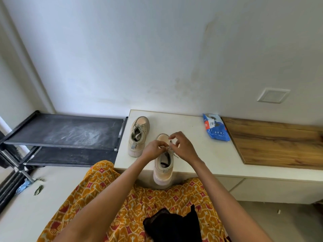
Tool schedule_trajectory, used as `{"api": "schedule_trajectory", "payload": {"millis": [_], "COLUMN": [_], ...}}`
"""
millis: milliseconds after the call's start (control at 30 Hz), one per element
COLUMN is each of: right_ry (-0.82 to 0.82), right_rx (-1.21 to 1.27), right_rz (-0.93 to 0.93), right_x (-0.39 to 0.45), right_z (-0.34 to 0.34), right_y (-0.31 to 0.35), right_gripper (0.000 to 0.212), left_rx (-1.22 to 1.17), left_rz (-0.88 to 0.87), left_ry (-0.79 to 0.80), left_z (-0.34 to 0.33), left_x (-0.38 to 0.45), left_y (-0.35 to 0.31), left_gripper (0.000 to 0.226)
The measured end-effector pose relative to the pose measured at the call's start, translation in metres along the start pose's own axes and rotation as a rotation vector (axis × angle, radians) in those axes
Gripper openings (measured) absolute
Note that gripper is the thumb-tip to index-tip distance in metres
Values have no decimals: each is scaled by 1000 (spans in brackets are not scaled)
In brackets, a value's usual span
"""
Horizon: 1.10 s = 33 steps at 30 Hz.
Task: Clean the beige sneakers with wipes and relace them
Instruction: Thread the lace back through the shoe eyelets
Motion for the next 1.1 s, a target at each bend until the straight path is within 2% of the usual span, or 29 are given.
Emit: {"api": "schedule_trajectory", "payload": {"millis": [67, 133, 267, 300, 367, 433, 533, 600, 667, 733, 833, 900, 967, 1100], "right_ry": [216, 326, 250, 225, 194, 191, 188, 176, 173, 166, 161, 164, 168, 164], "right_rx": [-86, -98, 35, 49, 72, 86, 106, 119, 126, 125, 124, 132, 137, 133], "right_rz": [26, -32, -150, -164, -186, -196, -211, -223, -233, -242, -250, -263, -277, -268], "right_x": [6, 7, 3, 1, 0, 0, 0, -1, -2, -2, -1, -1, -1, -4], "right_z": [-9, -17, -19, -19, -18, -19, -19, -19, -19, -20, -20, -20, -20, -20], "right_y": [2, -5, -17, -18, -18, -19, -19, -19, -18, -18, -19, -20, -20, -19], "right_gripper": [33, 36, 27, 25, 23, 22, 22, 21, 21, 21, 22, 23, 24, 25], "left_rx": [24, 70, 189, 99, -248, -659, -1292, -1489, -1337, -922, -330, -29, 88, 33], "left_rz": [1, 7, 63, 92, 172, 239, 251, 248, 265, 208, -23, -124, -166, -147], "left_ry": [2, -18, -67, -38, -18, -131, -343, -425, -437, -378, -92, 127, 184, 108], "left_z": [1, 3, 17, 20, 30, 43, 61, 70, 73, 72, 55, 39, 30, 30], "left_x": [0, -1, -2, -3, -5, -6, -6, -5, -6, -11, -17, -20, -20, -17], "left_y": [0, -1, -1, -1, -3, -7, -15, -17, -17, -19, -21, -19, -15, -13], "left_gripper": [21, 22, 30, 33, 38, 40, 39, 40, 39, 34, 22, 14, 12, 17]}}
Point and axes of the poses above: each hand's wrist, its own x-axis towards the middle knuckle, its own z-axis out of the back of the hand, y = z × x, the point moved 3 cm from there along x, towards the middle knuckle, and after that the axes turned 1 degree about x, right-handed, at the moved point
